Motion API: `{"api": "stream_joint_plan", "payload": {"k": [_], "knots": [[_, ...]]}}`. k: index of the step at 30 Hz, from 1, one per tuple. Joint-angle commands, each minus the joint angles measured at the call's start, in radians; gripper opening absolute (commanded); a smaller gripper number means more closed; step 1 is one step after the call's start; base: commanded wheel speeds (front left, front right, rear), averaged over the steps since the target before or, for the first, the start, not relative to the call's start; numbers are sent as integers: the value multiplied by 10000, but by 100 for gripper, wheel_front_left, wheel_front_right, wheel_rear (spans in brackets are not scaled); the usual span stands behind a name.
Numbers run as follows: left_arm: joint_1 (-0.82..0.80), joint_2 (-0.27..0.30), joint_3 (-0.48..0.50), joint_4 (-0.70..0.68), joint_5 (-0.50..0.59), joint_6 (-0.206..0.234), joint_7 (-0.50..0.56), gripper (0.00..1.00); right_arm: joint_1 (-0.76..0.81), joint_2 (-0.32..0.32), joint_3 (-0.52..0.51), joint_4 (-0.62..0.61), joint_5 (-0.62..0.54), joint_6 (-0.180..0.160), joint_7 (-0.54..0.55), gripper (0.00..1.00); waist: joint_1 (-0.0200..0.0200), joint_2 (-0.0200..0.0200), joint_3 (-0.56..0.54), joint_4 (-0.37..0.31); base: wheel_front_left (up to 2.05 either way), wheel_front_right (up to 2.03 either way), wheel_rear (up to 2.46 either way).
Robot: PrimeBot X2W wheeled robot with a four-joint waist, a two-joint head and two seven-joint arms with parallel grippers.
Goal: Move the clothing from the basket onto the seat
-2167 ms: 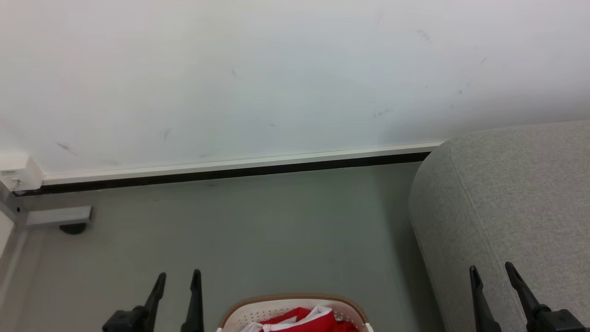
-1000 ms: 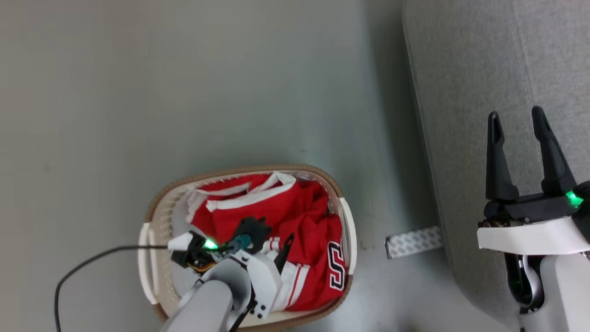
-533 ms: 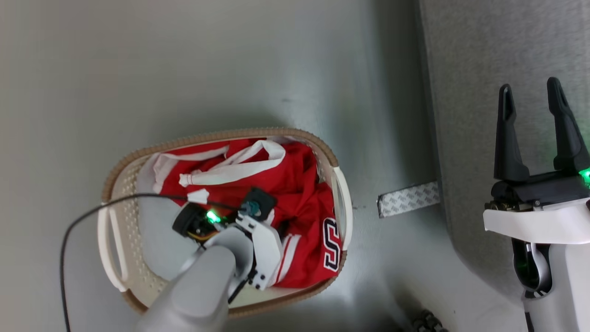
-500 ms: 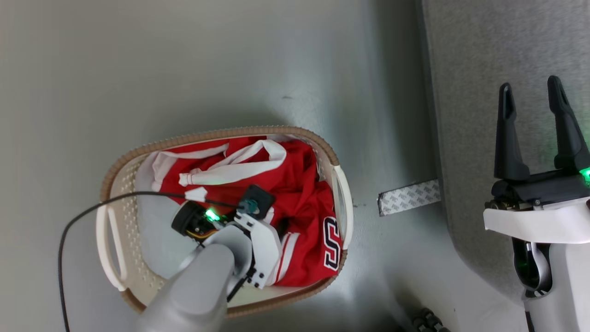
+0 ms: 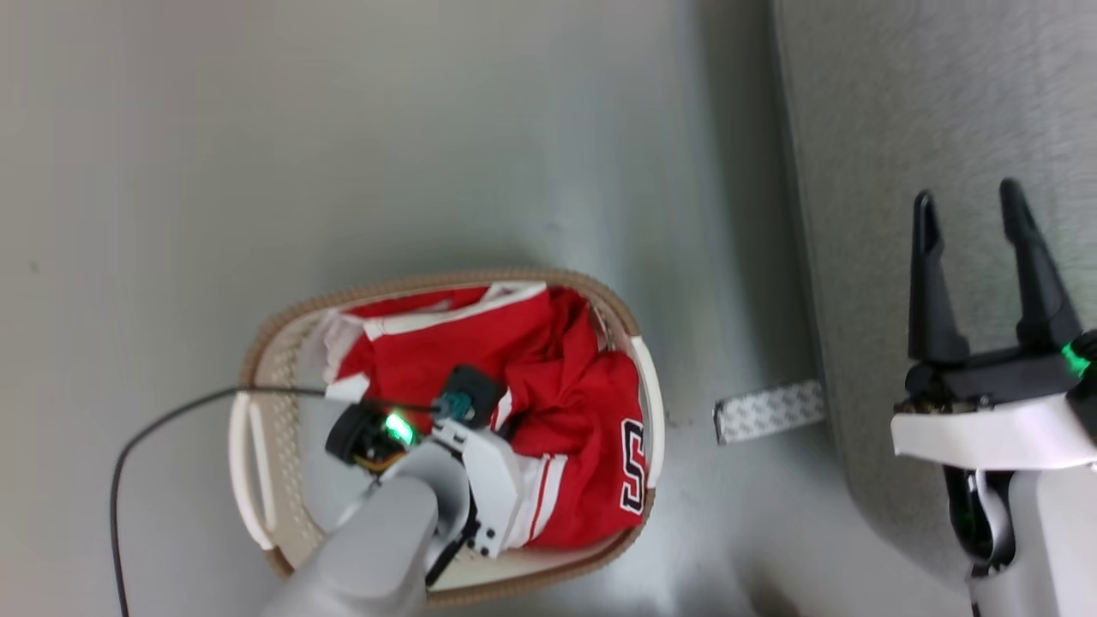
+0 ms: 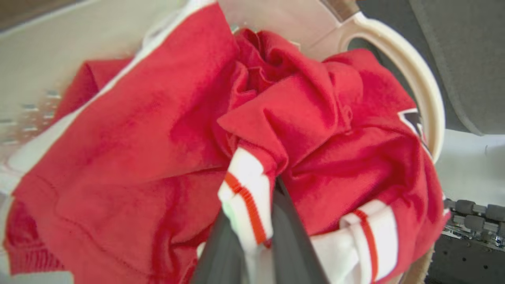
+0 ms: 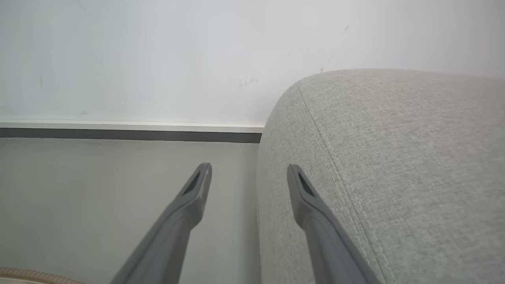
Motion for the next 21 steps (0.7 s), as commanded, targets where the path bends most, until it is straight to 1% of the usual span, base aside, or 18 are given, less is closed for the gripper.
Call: {"api": "stream_joint_plan", "payload": {"k": [1, 8, 12, 16, 21], "knots": [[218, 56, -7, -40, -213, 52, -114, 0, 243, -11, -1, 96, 68, -21, -11, 100, -1, 0, -843, 132, 0, 0, 0], [1335, 52, -29, -667, -1621, 333, -804, 0, 1298, -11, -30, 548, -128, -21, -13, 100, -1, 0, -3140, 548, 0, 0, 0], [1922, 45, 31, -1112, -2182, 560, -1037, 0, 1981, -13, -84, 756, -266, -21, -13, 100, -1, 0, -4391, 868, 0, 0, 0], [2384, 63, 150, -1649, -2418, 765, -1113, 0, 2583, -14, -125, 894, -407, -21, -13, 100, -1, 0, -5384, 1210, 0, 0, 0], [2896, 299, 323, -2629, -2693, 981, -935, 0, 3154, -14, -153, 1068, -480, -21, -13, 100, -1, 0, -6306, 1562, 0, 0, 0]]}}
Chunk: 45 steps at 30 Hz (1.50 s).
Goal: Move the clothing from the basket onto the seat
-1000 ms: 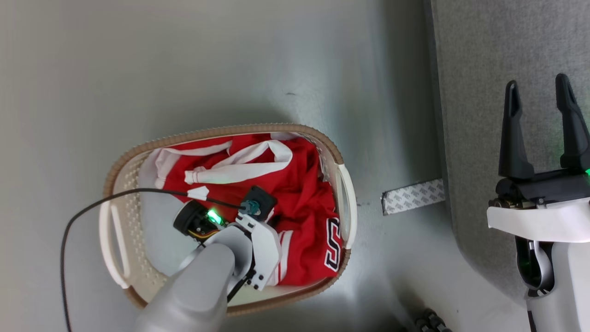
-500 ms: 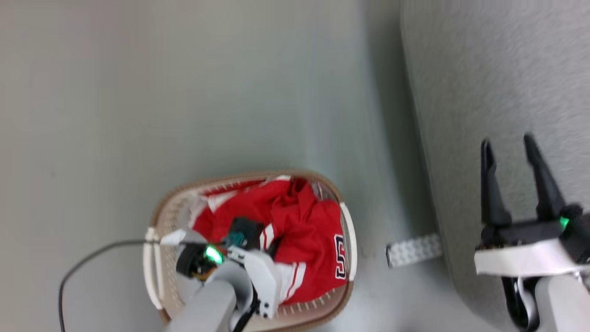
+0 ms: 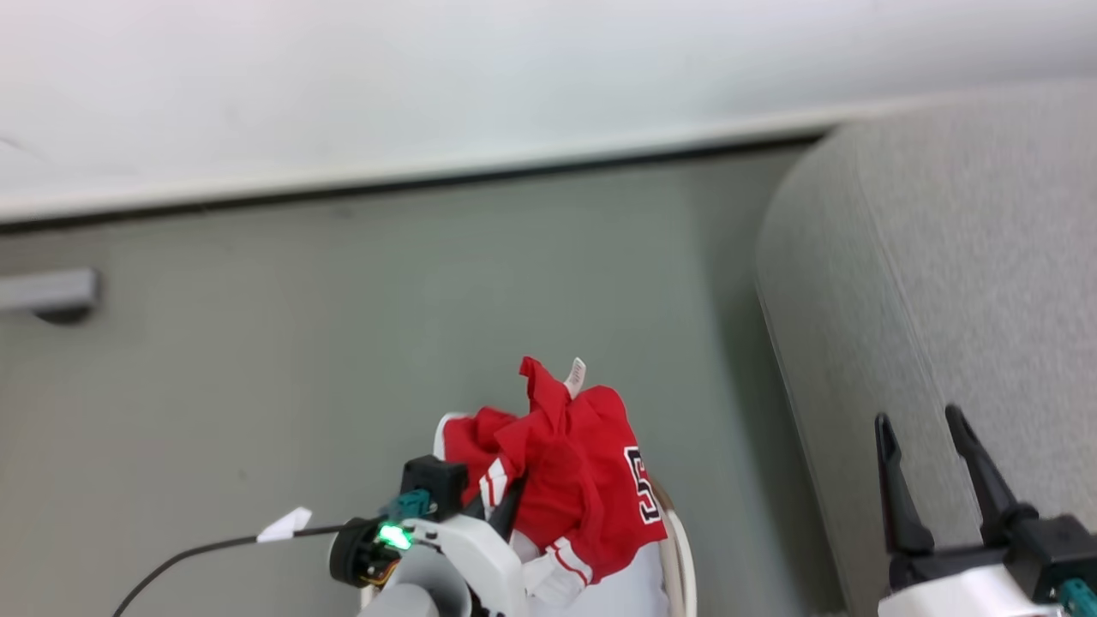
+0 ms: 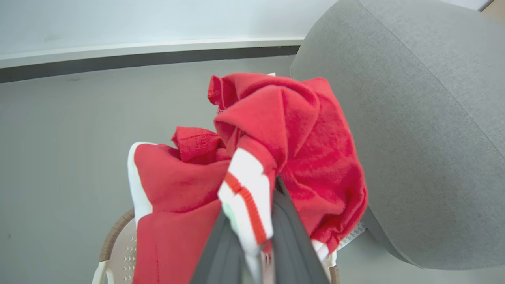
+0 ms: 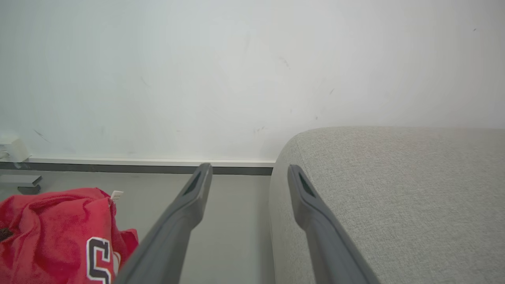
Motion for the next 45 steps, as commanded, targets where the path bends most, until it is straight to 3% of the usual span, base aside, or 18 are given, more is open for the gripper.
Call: {"api": "stream_joint_plan", "payload": {"k": [1, 14, 26, 34, 40, 45], "knots": [[261, 130, 48, -319, -179, 74, 62, 0, 261, -25, -44, 67, -28, -21, -13, 100, 4, -1, -979, 585, 0, 0, 0], [1803, 1113, 336, -4141, -510, 1032, 1266, 0, 1463, -22, 12, 329, 66, -21, -13, 100, 4, -1, -2577, 757, 0, 0, 0], [2563, 1938, 671, -6385, -620, 1786, 2086, 0, 1795, -20, 136, -21, -164, -21, -15, 100, 4, -1, -2897, 424, 0, 0, 0], [2793, 2143, 687, -6900, -617, 1984, 2264, 0, 1975, -1112, 1830, -727, 253, -23, -15, 100, 4, -1, -3007, 230, 0, 0, 0], [2747, 2108, 546, -7088, -584, 1977, 2303, 0, 1468, -2519, 3935, -1514, 1050, -23, 517, 100, 4, -1, -2959, 125, 0, 0, 0], [2588, 2035, 463, -7104, -550, 1966, 2334, 0, 604, -2974, 5492, -1764, 1879, -23, 949, 100, 4, -1, -2848, 88, 0, 0, 0]]}}
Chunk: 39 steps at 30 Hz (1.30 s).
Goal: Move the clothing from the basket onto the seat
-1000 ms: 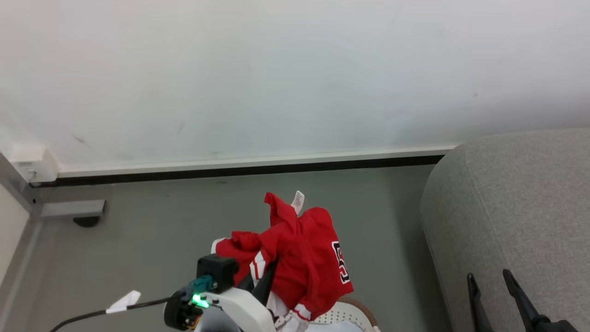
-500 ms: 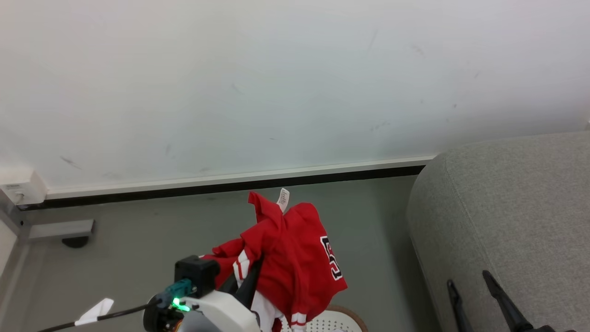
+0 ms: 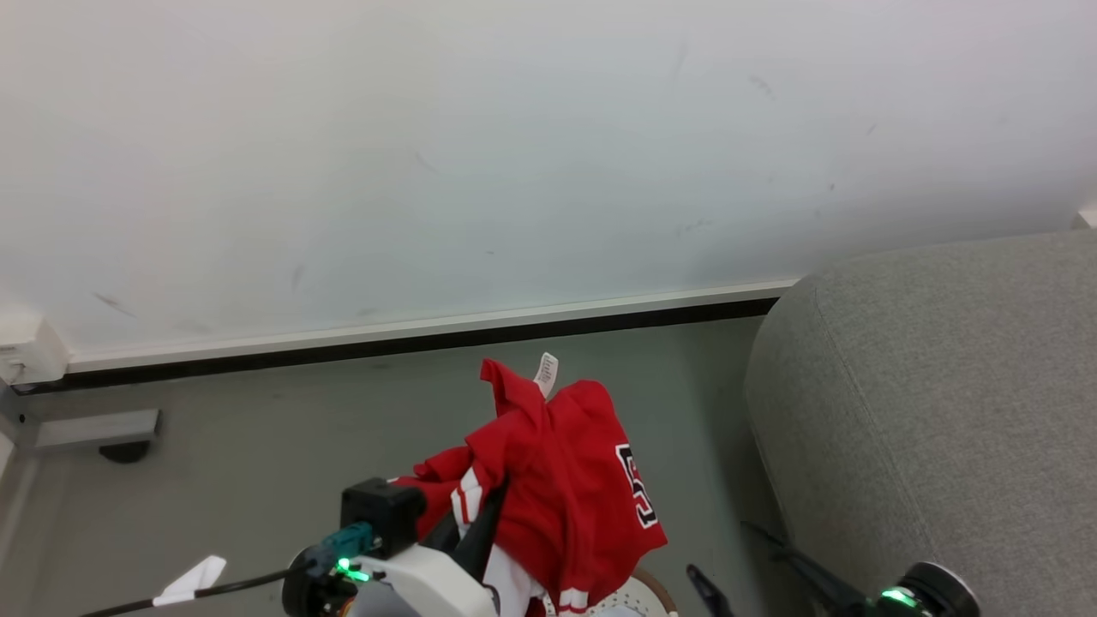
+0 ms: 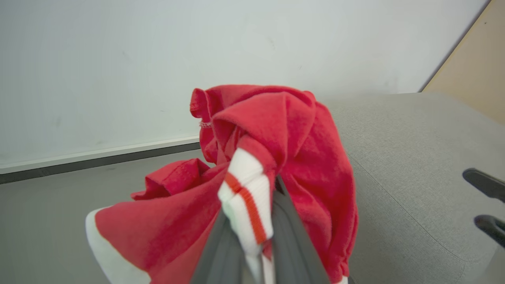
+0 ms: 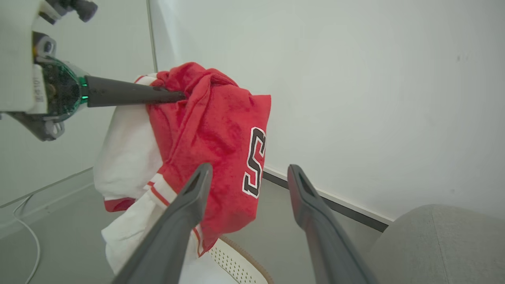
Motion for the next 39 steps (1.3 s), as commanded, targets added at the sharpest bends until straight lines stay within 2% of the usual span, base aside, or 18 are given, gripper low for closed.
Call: {"api": "stream_joint_plan", "payload": {"k": [1, 6, 12, 16, 21, 22, 23, 25, 30, 39], "knots": [[-96, -13, 16, -73, 16, -7, 12, 0, -224, -11, 138, 45, 151, -25, 13, 100, 0, -1, 20, -11, 0, 0, 0], [-233, -114, -197, -91, 84, -92, 64, 0, -1365, 324, 1492, 802, 478, -25, -134, 100, 0, -1, 112, 13, 0, 0, 0], [-412, -250, -402, -141, 150, -138, 129, 0, -2629, 1300, 2560, 2532, 538, -23, -452, 100, 0, -1, 189, 94, 0, 0, 0], [-526, -288, -559, -185, 101, -257, 262, 0, -3418, 2168, 2771, 4110, 141, -25, -718, 100, 0, -1, 215, 142, 0, 0, 0], [-622, -366, -692, -280, 36, -310, 432, 0, -4202, 2753, 2718, 5832, -840, -25, -916, 100, 0, -1, 223, 244, 0, 0, 0], [-638, -377, -712, -286, 12, -316, 458, 0, -4265, 2823, 2704, 6081, -961, -25, -935, 40, 0, -1, 219, 262, 0, 0, 0], [-649, -388, -724, -288, -13, -329, 473, 0, -4311, 2874, 2676, 6272, -993, -25, -958, 0, 0, -1, 215, 282, 0, 0, 0], [-671, -395, -742, -276, -58, -339, 494, 0, -4409, 2921, 2648, 6441, -877, -25, -984, 0, 0, -1, 203, 317, 0, 0, 0], [-607, -326, -700, -243, -122, -282, 477, 0, -4369, 2916, 2524, 5975, -447, -25, -1007, 0, 0, -1, 193, 314, 0, 0, 0], [-563, -218, -580, -101, -144, -140, 350, 0, -4055, 2918, 1915, 5727, -448, -25, -1010, 0, 0, -1, 253, 209, 0, 0, 0]]}}
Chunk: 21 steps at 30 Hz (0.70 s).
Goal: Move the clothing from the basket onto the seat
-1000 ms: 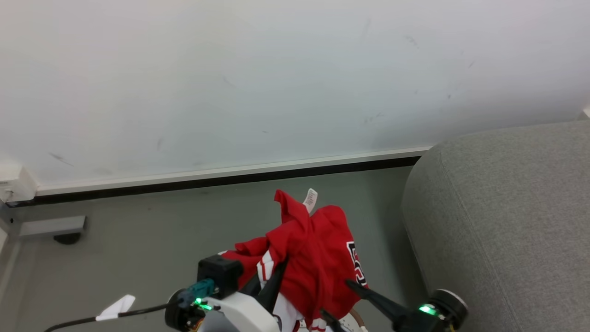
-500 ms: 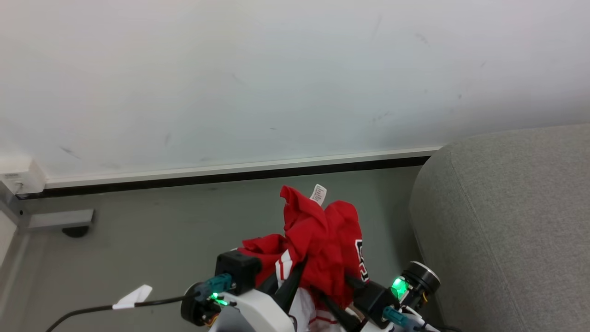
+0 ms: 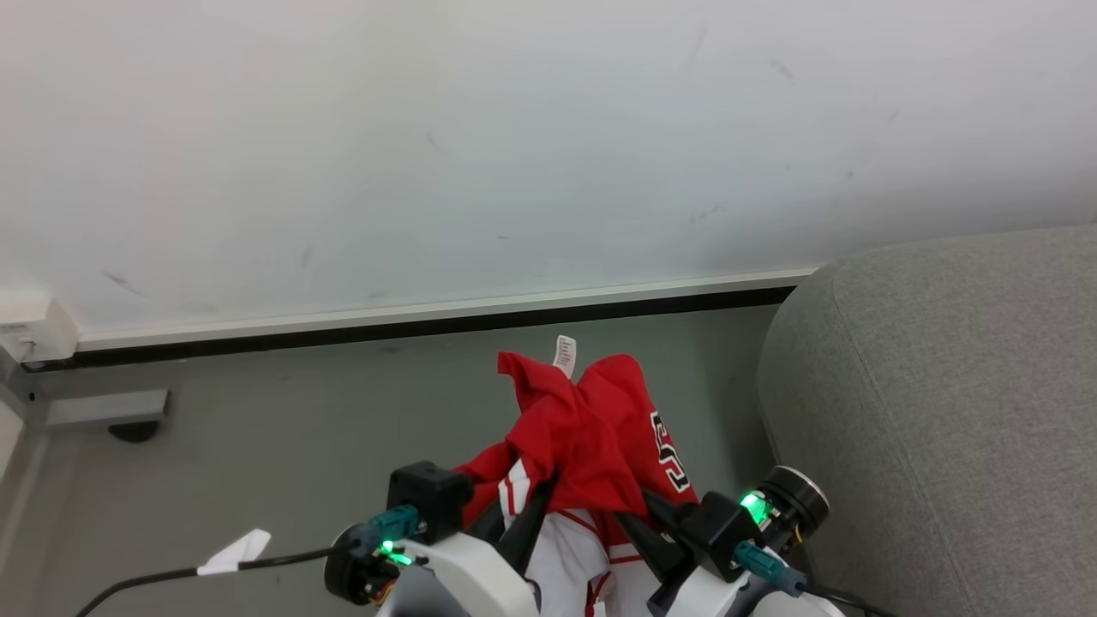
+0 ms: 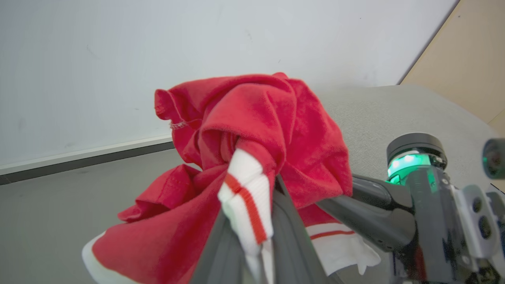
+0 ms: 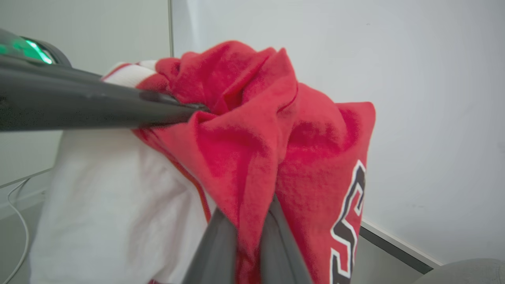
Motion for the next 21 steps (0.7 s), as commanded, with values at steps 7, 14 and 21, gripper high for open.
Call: {"api": "stream_joint_plan", "payload": {"k": [7, 14, 21], "knots": [[75, 138, 51, 121, -57, 106, -186, 42, 258, -16, -503, -227, -8, -25, -82, 0, -1, 0, 51, -91, 0, 0, 0], [118, 146, 25, 201, -91, 125, -240, 100, 378, -12, -821, -300, -69, -25, -82, 0, -1, 0, 45, -124, 0, 0, 0], [142, 161, -27, 290, -140, 118, -274, 100, 472, -12, -1092, -365, -161, -25, -83, 0, -1, 0, 25, -144, 0, 0, 0]]}}
